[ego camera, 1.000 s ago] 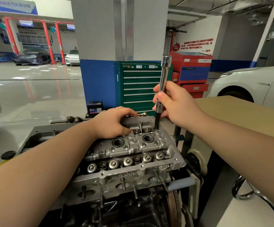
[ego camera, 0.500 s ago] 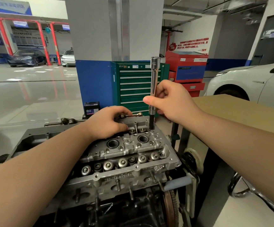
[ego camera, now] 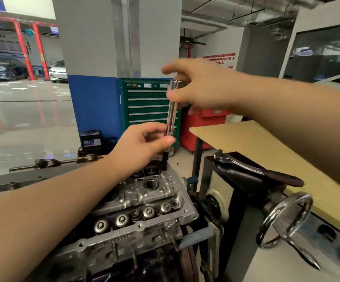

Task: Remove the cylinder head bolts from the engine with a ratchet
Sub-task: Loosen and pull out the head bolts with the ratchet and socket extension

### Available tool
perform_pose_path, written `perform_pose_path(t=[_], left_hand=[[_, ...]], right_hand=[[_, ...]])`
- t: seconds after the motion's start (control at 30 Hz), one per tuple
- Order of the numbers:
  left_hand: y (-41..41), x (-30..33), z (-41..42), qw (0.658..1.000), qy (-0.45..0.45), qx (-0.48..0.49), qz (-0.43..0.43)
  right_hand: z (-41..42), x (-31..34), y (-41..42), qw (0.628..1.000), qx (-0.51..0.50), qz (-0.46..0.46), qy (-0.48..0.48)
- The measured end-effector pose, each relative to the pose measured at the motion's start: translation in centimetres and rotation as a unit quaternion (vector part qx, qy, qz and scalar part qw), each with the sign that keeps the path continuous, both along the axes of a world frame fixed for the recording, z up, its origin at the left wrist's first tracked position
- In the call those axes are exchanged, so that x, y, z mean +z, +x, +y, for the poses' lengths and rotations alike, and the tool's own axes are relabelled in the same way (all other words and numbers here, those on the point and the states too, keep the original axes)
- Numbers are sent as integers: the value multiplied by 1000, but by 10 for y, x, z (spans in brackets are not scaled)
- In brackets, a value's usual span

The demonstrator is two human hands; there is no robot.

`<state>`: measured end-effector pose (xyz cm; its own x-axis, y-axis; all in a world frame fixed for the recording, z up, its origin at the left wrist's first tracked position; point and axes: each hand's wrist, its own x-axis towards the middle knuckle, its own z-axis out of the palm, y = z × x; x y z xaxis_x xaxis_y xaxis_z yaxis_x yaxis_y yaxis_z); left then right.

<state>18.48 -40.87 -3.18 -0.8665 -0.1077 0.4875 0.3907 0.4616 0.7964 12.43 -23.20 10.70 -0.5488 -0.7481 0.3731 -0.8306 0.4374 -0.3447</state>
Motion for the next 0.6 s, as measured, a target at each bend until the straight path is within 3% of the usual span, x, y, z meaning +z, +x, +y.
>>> perform_pose_path(t=[0.13, 0.3, 0.4, 0.47, 0.6], left_hand=[[-2, -2, -7, 988, 99, -100, -59], [-5, -7, -9, 994, 73, -58, -61], [-5, -9, -9, 985, 117, -104, -75], [-6, -11, -11, 980, 131, -127, -85], [-5, -11, -10, 979, 152, -106, -79]], right_hand=[[-3, 19, -1, 993, 1, 94, 68], [-21, 22, -2, 964, -61, 233, 113], [-15, 30, 4, 982, 23, 141, 125], [-10, 38, 8, 978, 50, 149, 135], [-17, 33, 3, 964, -61, 226, 126]])
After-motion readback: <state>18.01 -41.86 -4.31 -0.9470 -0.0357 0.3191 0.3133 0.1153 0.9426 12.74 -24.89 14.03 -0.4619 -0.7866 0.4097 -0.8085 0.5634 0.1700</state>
